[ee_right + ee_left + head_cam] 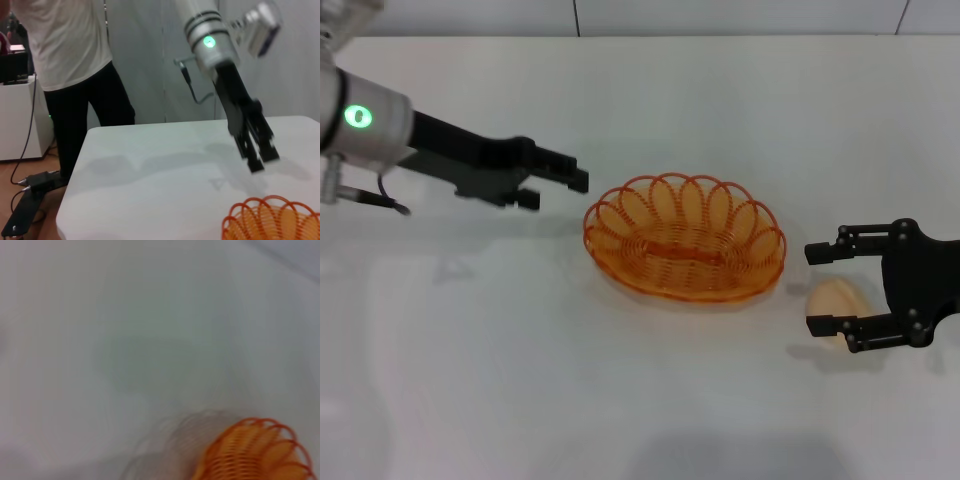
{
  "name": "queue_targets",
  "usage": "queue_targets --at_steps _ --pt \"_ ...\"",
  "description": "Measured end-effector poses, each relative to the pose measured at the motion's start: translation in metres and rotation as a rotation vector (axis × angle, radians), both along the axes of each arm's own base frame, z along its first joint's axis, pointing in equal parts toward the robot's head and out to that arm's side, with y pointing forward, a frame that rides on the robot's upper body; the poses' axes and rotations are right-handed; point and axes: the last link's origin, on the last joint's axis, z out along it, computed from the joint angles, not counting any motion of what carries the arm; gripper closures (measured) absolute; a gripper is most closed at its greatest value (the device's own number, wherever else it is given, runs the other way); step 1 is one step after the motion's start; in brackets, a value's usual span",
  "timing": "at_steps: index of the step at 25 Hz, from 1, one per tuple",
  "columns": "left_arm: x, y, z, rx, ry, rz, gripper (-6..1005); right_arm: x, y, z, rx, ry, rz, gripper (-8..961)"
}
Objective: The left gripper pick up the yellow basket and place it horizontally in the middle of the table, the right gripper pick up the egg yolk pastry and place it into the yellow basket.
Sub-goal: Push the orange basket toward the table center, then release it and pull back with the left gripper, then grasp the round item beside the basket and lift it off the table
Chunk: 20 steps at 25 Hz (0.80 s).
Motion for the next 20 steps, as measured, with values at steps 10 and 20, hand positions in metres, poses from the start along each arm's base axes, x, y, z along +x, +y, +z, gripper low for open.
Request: queue_targets --at_steps 10,20 --pt "-0.007 -0.036 0.018 0.107 -0.148 -0.689 186 0.007 0.004 0.006 0.022 -0.006 -0.092 231" --pt "-0.028 -0.081 -0.019 0.060 -0.143 -1.126 185 0.012 0.010 0.007 0.026 -0.055 -0.169 231"
